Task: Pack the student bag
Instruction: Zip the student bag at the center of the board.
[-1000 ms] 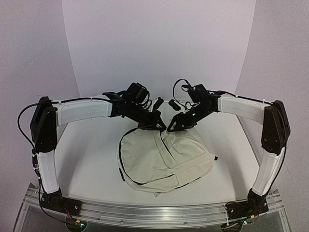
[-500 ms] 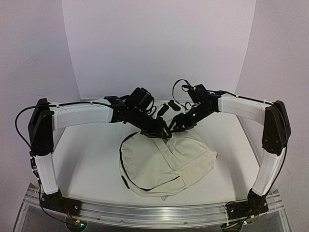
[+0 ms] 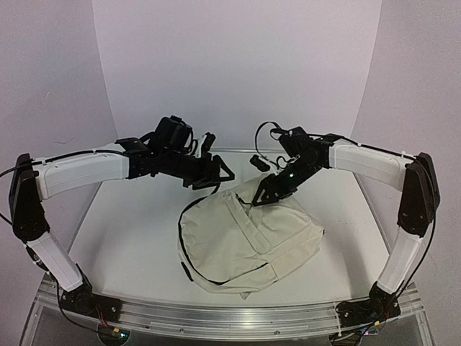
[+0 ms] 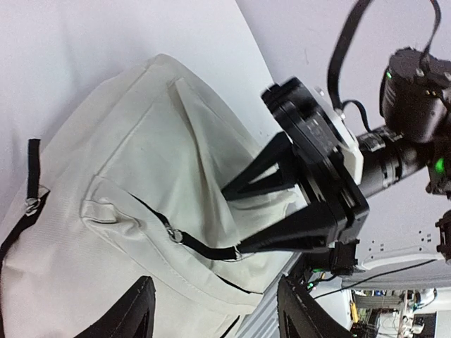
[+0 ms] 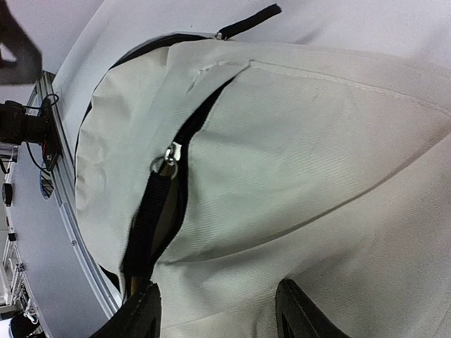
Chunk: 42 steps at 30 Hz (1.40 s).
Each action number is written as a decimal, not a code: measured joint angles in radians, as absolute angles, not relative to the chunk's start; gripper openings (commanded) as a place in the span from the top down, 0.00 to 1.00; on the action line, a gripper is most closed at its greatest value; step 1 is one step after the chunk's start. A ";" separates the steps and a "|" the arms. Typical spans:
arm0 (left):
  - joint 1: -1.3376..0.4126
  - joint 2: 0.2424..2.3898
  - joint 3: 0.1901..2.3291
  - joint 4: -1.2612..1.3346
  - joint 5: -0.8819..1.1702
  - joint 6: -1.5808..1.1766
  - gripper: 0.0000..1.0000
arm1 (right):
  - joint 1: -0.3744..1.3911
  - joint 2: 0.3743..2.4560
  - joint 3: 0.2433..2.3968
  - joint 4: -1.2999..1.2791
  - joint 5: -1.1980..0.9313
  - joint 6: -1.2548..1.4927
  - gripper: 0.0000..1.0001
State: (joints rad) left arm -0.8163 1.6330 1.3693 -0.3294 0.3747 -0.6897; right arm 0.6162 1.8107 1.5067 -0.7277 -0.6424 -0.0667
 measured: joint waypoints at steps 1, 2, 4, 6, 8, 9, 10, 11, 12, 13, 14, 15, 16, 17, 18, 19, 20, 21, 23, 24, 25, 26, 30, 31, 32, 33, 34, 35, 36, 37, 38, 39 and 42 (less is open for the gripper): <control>-0.810 1.630 1.363 -0.329 0.364 -0.698 0.39 | 0.622 1.811 1.507 -0.728 -0.644 -0.062 0.38; -0.806 1.629 1.357 -0.331 0.353 -0.705 0.39 | 0.627 1.811 1.507 -0.728 -0.647 -0.054 0.37; -0.806 1.629 1.348 -0.336 0.336 -0.714 0.38 | 0.636 1.811 1.508 -0.728 -0.656 -0.045 0.36; -0.806 1.629 1.345 -0.342 0.326 -0.719 0.38 | 0.640 1.811 1.510 -0.728 -0.667 -0.034 0.36; -0.806 1.629 1.344 -0.342 0.315 -0.730 0.38 | 0.643 1.811 1.514 -0.731 -0.677 -0.025 0.36; -0.806 1.629 1.344 -0.343 0.310 -0.733 0.37 | 0.643 1.812 1.518 -0.733 -0.681 -0.023 0.37; -0.806 1.629 1.344 -0.345 0.306 -0.735 0.37 | 0.645 1.814 1.523 -0.736 -0.683 -0.021 0.37; -0.805 1.630 1.344 -0.348 0.301 -0.737 0.37 | 0.647 1.817 1.531 -0.737 -0.685 -0.021 0.38; -0.803 1.632 1.344 -0.353 0.298 -0.740 0.37 | 0.650 1.822 1.539 -0.737 -0.687 -0.019 0.39; -0.801 1.635 1.344 -0.356 0.293 -0.742 0.36 | 0.653 1.828 1.547 -0.737 -0.687 -0.018 0.40; -0.798 1.640 1.344 -0.361 0.291 -0.744 0.36 | 0.656 1.835 1.555 -0.736 -0.688 -0.015 0.40; -0.794 1.648 1.345 -0.366 0.288 -0.748 0.35 | 0.658 1.845 1.562 -0.736 -0.687 -0.009 0.41; -0.790 1.658 1.347 -0.369 0.285 -0.751 0.34 | 0.659 1.855 1.567 -0.735 -0.687 -0.003 0.41; -0.785 1.672 1.353 -0.372 0.283 -0.755 0.34 | 0.661 1.865 1.570 -0.734 -0.687 0.002 0.42; -0.781 1.687 1.360 -0.376 0.283 -0.757 0.34 | 0.662 1.874 1.573 -0.734 -0.687 0.004 0.42; -0.775 1.702 1.368 -0.382 0.283 -0.758 0.33 | 0.662 1.877 1.576 -0.734 -0.690 0.006 0.42; -0.771 1.716 1.374 -0.386 0.282 -0.759 0.33 | 0.662 1.880 1.579 -0.734 -0.692 0.008 0.42; -0.767 1.727 1.381 -0.390 0.282 -0.760 0.33 | 0.661 1.880 1.581 -0.735 -0.694 0.009 0.42; -0.760 1.748 1.395 -0.396 0.283 -0.759 0.33 | 0.662 1.883 1.582 -0.734 -0.699 0.012 0.40; -0.757 1.758 1.403 -0.398 0.283 -0.759 0.33 | 0.662 1.883 1.582 -0.734 -0.704 0.013 0.39; -0.756 1.767 1.411 -0.401 0.283 -0.759 0.33 | 0.661 1.883 1.582 -0.734 -0.710 0.013 0.39; -0.754 1.773 1.417 -0.402 0.284 -0.759 0.33 | 0.661 1.883 1.582 -0.734 -0.715 0.015 0.38; -0.754 1.784 1.427 -0.403 0.284 -0.759 0.33 | 0.660 1.883 1.582 -0.734 -0.725 0.017 0.36; -0.754 1.784 1.427 -0.403 0.285 -0.759 0.33 | 0.658 1.883 1.582 -0.734 -0.728 0.018 0.35; -0.754 1.785 1.427 -0.403 0.285 -0.759 0.33 | 0.654 1.882 1.582 -0.734 -0.733 0.020 0.33; -0.754 1.785 1.427 -0.403 0.285 -0.759 0.33 | 0.650 1.881 1.582 -0.734 -0.739 0.024 0.32; -0.754 1.785 1.427 -0.403 0.285 -0.759 0.33 | 0.648 1.880 1.582 -0.735 -0.746 0.026 0.32; -0.754 1.786 1.427 -0.403 0.286 -0.759 0.33 | 0.646 1.877 1.582 -0.736 -0.753 0.028 0.31; -0.754 1.786 1.427 -0.403 0.286 -0.759 0.33 | 0.645 1.875 1.582 -0.736 -0.758 0.033 0.31; -0.754 1.786 1.427 -0.403 0.287 -0.759 0.33 | 0.645 1.872 1.582 -0.736 -0.766 0.040 0.30; -0.754 1.786 1.427 -0.403 0.287 -0.759 0.33 | 0.644 1.870 1.582 -0.737 -0.773 0.047 0.30; -0.754 1.787 1.427 -0.403 0.288 -0.759 0.33 | 0.644 1.870 1.583 -0.738 -0.777 0.053 0.29; -0.754 1.787 1.427 -0.403 0.288 -0.759 0.33 | 0.645 1.869 1.584 -0.739 -0.780 0.065 0.27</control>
State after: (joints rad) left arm -0.7536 1.7874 1.4273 -0.4026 0.2882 -0.7593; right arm 0.6449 1.8694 1.5841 -0.7394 -0.7795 0.0652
